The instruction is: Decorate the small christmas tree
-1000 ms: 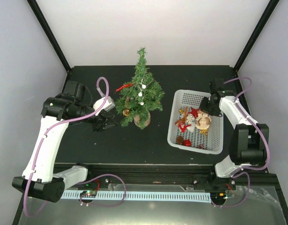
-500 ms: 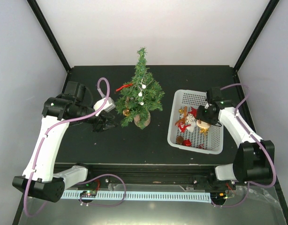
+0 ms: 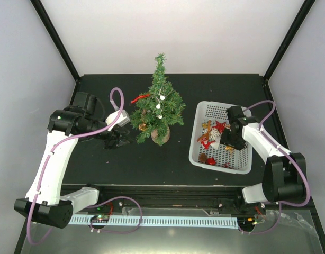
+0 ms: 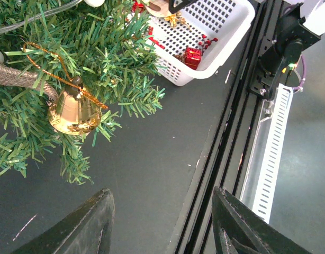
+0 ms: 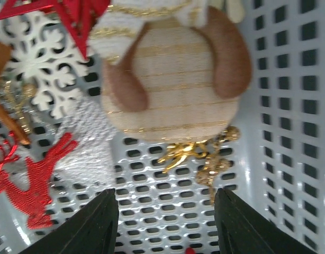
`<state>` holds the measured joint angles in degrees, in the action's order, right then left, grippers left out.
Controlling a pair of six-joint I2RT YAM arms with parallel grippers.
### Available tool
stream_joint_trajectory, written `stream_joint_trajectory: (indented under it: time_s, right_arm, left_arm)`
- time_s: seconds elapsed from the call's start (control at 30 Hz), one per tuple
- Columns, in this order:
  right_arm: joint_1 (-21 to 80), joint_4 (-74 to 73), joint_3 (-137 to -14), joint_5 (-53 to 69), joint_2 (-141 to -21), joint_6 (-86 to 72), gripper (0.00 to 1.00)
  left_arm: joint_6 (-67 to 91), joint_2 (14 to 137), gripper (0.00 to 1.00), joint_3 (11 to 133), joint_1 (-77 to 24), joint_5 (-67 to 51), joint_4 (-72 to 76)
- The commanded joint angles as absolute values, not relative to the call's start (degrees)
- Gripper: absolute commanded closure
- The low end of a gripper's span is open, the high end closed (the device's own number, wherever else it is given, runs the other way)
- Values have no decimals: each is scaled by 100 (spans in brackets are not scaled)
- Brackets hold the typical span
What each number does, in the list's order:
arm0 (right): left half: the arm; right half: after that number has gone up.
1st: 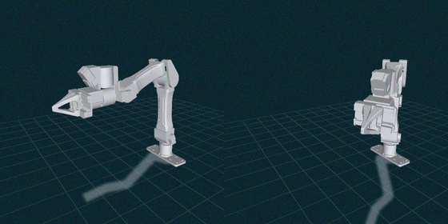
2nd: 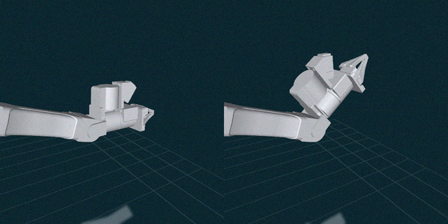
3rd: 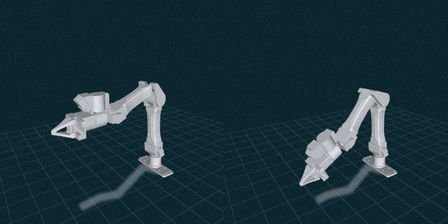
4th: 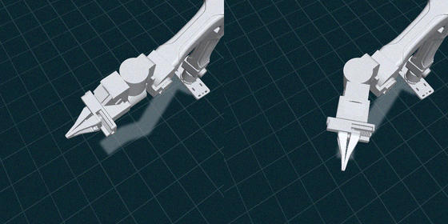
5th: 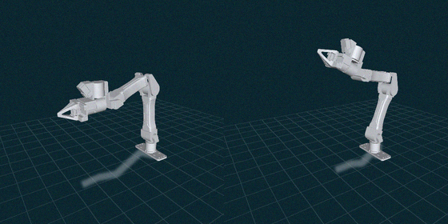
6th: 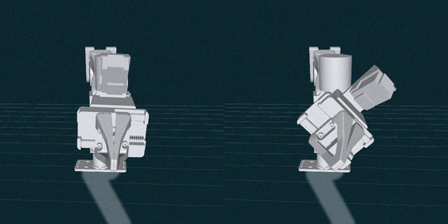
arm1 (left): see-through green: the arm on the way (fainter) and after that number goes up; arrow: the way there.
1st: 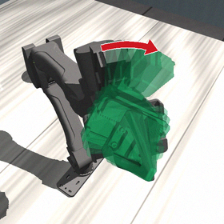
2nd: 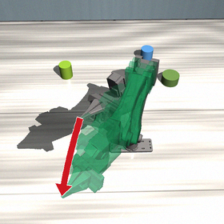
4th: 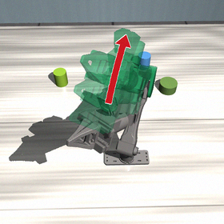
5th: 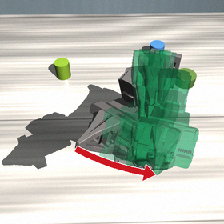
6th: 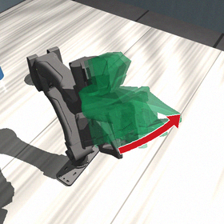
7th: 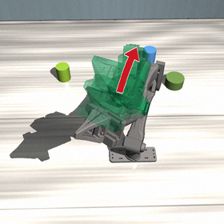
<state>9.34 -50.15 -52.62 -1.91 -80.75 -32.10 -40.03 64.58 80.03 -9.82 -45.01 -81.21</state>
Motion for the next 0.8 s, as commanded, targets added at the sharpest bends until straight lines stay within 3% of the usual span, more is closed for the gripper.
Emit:
stream_joint_trajectory:
  time_s: [0.0,0.37,0.77]
  right_arm:
    - [927,-5215,-5294,-1013,-8200,-3432,48]
    - [585,-4509,-4709,-596,-8361,-3593,51]
    - [316,-4315,-4739,-515,-8477,-3389,72]
  left_arm:
    - [-4068,6405,48,8068,-956,-4502,-8161]
    - [-4080,6402,48,8081,-958,-4484,-8171]
    - [-4043,6396,48,8106,-959,-4492,-8176]
